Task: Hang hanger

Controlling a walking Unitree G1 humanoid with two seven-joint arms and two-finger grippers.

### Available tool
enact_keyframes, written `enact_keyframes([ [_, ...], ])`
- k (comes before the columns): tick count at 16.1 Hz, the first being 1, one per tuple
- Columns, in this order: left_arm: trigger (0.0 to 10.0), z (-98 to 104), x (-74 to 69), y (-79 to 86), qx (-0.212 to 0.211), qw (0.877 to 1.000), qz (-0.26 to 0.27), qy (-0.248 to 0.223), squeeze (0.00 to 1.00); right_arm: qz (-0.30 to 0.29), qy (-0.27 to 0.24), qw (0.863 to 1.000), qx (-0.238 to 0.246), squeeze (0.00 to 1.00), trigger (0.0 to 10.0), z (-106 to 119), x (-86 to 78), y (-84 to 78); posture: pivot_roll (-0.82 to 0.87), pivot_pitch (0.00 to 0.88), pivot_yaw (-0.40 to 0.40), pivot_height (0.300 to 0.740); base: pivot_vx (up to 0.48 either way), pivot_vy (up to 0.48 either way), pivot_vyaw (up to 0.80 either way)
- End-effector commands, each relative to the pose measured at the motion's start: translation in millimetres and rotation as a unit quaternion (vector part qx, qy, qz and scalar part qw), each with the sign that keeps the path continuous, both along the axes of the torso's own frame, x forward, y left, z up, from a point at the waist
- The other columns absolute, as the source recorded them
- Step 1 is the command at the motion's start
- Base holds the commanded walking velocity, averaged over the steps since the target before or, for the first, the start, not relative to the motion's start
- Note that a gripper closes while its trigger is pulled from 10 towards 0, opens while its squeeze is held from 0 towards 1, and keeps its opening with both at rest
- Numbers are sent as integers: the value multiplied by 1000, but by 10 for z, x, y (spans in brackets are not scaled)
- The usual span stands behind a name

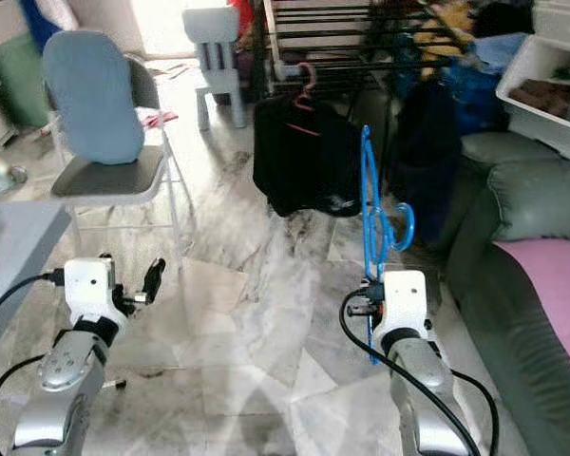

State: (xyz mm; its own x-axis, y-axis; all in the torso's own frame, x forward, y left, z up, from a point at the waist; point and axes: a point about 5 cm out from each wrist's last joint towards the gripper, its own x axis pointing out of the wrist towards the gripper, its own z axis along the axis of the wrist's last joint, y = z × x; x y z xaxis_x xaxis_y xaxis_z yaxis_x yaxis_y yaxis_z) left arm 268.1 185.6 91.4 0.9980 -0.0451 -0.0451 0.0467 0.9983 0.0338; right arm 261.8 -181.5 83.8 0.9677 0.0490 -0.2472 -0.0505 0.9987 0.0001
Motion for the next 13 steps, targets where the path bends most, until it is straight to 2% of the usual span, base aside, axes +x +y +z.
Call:
enact_keyframes([
  [1,10000,10,8,-15,-4,1000,-4,3,0,6,-21,1000,-1,0,10000,85,13,39,-74,0,17,740,0,-390,619],
  [5,10000,11,19,-38,-5,1000,-10,5,0,7,-22,1000,1,0,10000,84,5,47,-77,0,18,740,0,-392,511],
  [8,10000,8,30,-51,-5,1000,-14,7,0,6,-22,1000,2,0,10000,83,10,58,-77,0,19,740,0,-331,0],
  [13,10000,-36,12,23,1,1000,-2,8,0,-5,-29,1000,9,0,10000,99,16,52,-77,0,18,740,0,0,0],
])
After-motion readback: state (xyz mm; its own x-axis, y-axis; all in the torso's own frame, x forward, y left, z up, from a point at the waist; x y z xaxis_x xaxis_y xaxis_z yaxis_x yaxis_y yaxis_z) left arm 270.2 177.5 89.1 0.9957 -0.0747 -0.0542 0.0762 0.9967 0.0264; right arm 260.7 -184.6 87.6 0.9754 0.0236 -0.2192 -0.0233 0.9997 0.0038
